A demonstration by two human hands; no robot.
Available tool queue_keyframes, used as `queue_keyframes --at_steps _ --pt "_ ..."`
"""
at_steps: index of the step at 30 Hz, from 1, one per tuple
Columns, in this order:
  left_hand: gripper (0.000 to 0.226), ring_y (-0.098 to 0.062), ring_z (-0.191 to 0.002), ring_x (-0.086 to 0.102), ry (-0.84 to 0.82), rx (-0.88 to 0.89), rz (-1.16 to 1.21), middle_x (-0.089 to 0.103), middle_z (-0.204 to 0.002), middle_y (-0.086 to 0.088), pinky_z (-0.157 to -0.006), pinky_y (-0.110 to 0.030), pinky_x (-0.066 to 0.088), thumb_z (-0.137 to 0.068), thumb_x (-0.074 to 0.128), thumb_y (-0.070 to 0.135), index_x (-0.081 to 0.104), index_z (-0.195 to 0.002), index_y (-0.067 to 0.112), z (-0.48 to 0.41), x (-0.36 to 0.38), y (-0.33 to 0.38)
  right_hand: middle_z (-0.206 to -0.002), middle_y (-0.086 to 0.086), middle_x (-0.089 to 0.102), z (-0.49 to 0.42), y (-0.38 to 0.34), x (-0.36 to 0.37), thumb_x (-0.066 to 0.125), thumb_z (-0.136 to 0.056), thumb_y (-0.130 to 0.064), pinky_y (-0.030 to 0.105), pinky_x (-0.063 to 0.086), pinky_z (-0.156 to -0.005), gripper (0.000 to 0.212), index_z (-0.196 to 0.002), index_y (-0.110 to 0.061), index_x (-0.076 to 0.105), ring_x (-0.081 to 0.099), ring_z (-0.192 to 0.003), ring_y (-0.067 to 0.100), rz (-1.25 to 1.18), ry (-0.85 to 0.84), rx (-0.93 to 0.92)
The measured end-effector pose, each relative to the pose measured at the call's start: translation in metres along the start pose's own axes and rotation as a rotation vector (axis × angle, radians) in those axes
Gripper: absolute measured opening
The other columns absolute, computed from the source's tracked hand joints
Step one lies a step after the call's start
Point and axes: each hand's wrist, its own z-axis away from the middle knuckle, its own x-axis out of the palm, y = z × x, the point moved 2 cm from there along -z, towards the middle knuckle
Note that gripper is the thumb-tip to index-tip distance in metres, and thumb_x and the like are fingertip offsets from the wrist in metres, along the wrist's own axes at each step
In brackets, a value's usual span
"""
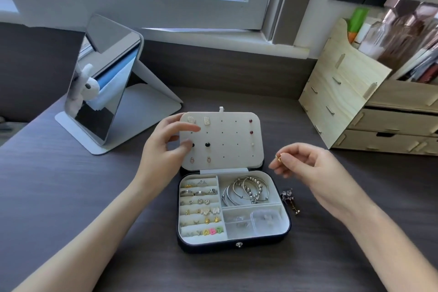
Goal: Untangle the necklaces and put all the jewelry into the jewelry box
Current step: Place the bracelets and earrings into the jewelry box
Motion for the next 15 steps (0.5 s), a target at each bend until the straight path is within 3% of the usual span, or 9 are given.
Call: queue_keyframes --at_steps 3,6,9,12,15 --pt "0.024 -0.005 -0.114 0.052 -0.005 0.007 -0.004 0.055 -0.116 0.022 -0.092 -0.031 0.049 -0.072 0.060 0.016 0.071 -0.081 0.036 0.001 0.000 0.001 -0.073 0.010 0.070 -0.004 -0.013 0.019 0.060 -0.075 -0.011 0.021 0.054 -0.062 0.017 -0.088 0.000 0.062 0.064 -0.064 0.014 -0.268 -0.085 0.098" --pt "0.011 -0.004 -0.117 0.051 -0.027 0.035 -0.008 0.055 -0.119 0.015 -0.090 -0.025 0.047 -0.071 0.069 0.031 0.072 -0.082 0.033 0.002 0.000 0.004 -0.071 0.009 0.069 -0.011 -0.021 0.041 0.062 -0.070 -0.011 0.022 0.051 -0.062 0.017 -0.085 -0.003 0.064 0.060 -0.062 0.013 -0.329 -0.124 0.140" --pt "0.022 -0.004 -0.116 0.052 -0.021 0.036 0.000 0.055 -0.118 0.017 -0.092 -0.029 0.048 -0.067 0.068 0.046 0.073 -0.081 0.030 0.003 0.000 0.006 -0.071 0.005 0.070 -0.019 -0.026 0.063 0.068 -0.070 -0.014 0.024 0.048 -0.068 0.015 -0.084 -0.009 0.070 0.060 -0.068 0.013 -0.236 -0.117 0.092" --pt "0.024 -0.005 -0.115 0.053 -0.016 0.042 0.001 0.056 -0.113 0.020 -0.091 -0.034 0.050 -0.069 0.066 0.049 0.073 -0.082 0.029 0.002 -0.001 0.010 -0.081 -0.002 0.074 -0.022 -0.031 0.081 0.068 -0.082 -0.011 0.014 0.049 -0.070 0.012 -0.092 -0.016 0.073 0.067 -0.081 0.006 -0.034 -0.092 -0.039" --pt "0.023 -0.006 -0.116 0.052 -0.010 0.075 -0.039 0.057 -0.114 0.017 -0.095 -0.043 0.047 -0.072 0.065 0.048 0.072 -0.083 0.030 0.002 -0.001 0.012 -0.086 -0.004 0.074 -0.025 -0.034 0.096 0.066 -0.086 -0.009 0.014 0.050 -0.072 0.014 -0.095 -0.017 0.073 0.067 -0.084 0.003 0.073 -0.056 -0.181"
